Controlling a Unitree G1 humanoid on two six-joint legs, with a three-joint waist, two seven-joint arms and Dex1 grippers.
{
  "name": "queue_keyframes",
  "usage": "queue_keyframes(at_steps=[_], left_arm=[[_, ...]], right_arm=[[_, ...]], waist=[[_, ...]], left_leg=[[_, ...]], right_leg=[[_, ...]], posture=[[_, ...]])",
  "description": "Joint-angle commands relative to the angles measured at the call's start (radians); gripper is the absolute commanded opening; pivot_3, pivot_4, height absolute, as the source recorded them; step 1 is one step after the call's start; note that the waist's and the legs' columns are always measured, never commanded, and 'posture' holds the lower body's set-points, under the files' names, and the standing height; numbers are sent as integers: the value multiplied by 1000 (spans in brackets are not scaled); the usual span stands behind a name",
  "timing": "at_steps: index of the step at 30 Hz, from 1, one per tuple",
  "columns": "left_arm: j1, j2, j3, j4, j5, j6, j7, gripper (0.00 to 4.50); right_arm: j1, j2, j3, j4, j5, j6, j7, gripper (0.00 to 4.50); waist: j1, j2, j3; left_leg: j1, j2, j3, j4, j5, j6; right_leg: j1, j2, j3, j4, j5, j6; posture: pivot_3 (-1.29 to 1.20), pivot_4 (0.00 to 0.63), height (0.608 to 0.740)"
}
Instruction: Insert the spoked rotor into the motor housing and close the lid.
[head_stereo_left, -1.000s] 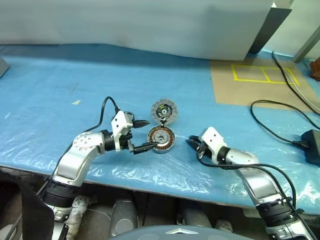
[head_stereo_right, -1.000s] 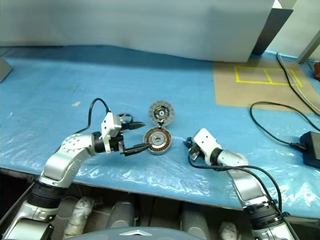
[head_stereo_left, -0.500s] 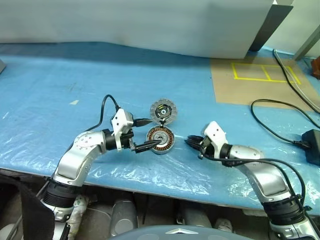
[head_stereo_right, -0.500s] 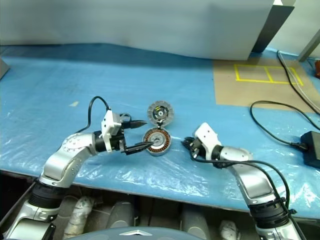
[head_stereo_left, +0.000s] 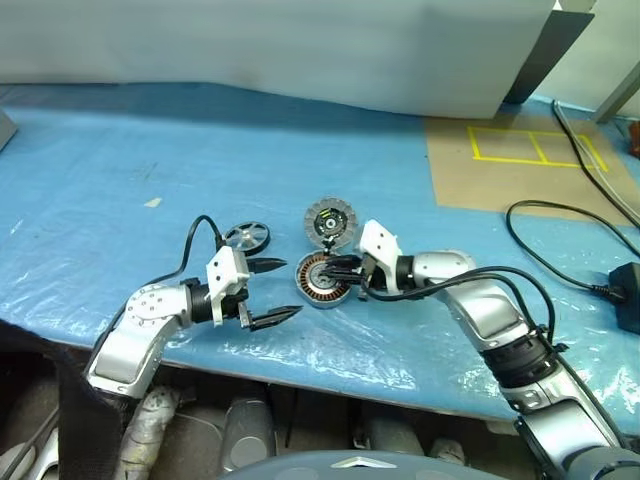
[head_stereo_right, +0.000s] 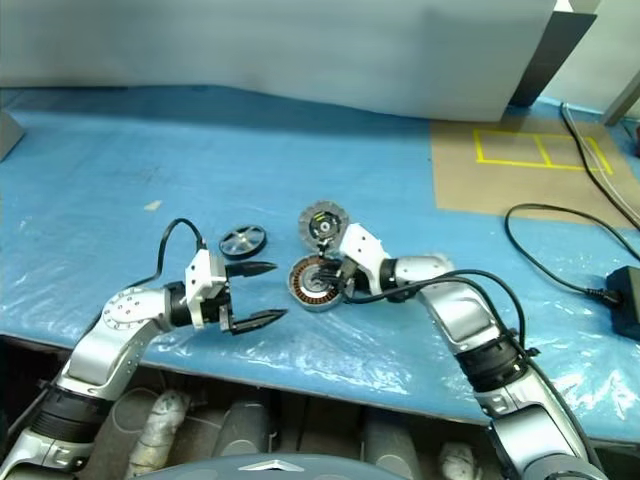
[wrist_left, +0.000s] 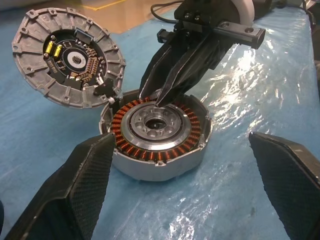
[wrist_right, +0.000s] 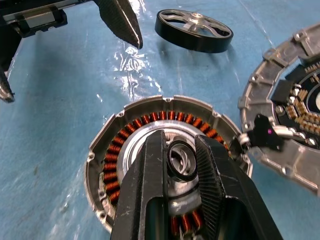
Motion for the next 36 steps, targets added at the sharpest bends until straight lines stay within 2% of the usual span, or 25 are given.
queue_keyframes(at_steps=[1, 11, 15, 35, 36], left_arm=[[16, -12, 8, 8, 15, -64, 3, 4500], [27, -33, 14, 60, 10, -105, 10, 4500], [15, -47, 27, 11, -43, -26, 32, 4500], [-34, -30, 17, -123, -50, 128, 93, 4500], [-35, -30, 18, -123, -51, 131, 93, 4500]], right_arm=[[-39, 20, 17, 61, -32, -80, 21, 484], [-36, 28, 38, 115, -76, -141, 61, 484], [-43, 41, 39, 110, -80, -151, 71, 484], [-35, 25, 57, 158, -175, -242, 82, 484], [-33, 23, 59, 156, -175, -244, 88, 1214]], waist=[[-2, 0, 0], [-2, 0, 0], [-3, 0, 0], [-2, 0, 0], [-3, 0, 0]], left_leg=[[0, 0, 0, 1, 0, 0], [1, 1, 0, 3, 0, 0], [1, 1, 1, 3, 0, 0], [1, 1, 2, 4, 0, 0], [1, 1, 2, 4, 0, 0]], right_leg=[[0, 0, 0, 1, 0, 0], [-1, 0, 1, 5, 0, 0], [-2, 0, 2, 7, 0, 0], [-2, 1, 4, 8, 0, 0], [-2, 1, 4, 8, 0, 0]], posture=[[0, 150, 740], [0, 150, 740], [0, 150, 740], [0, 150, 740], [0, 150, 740]])
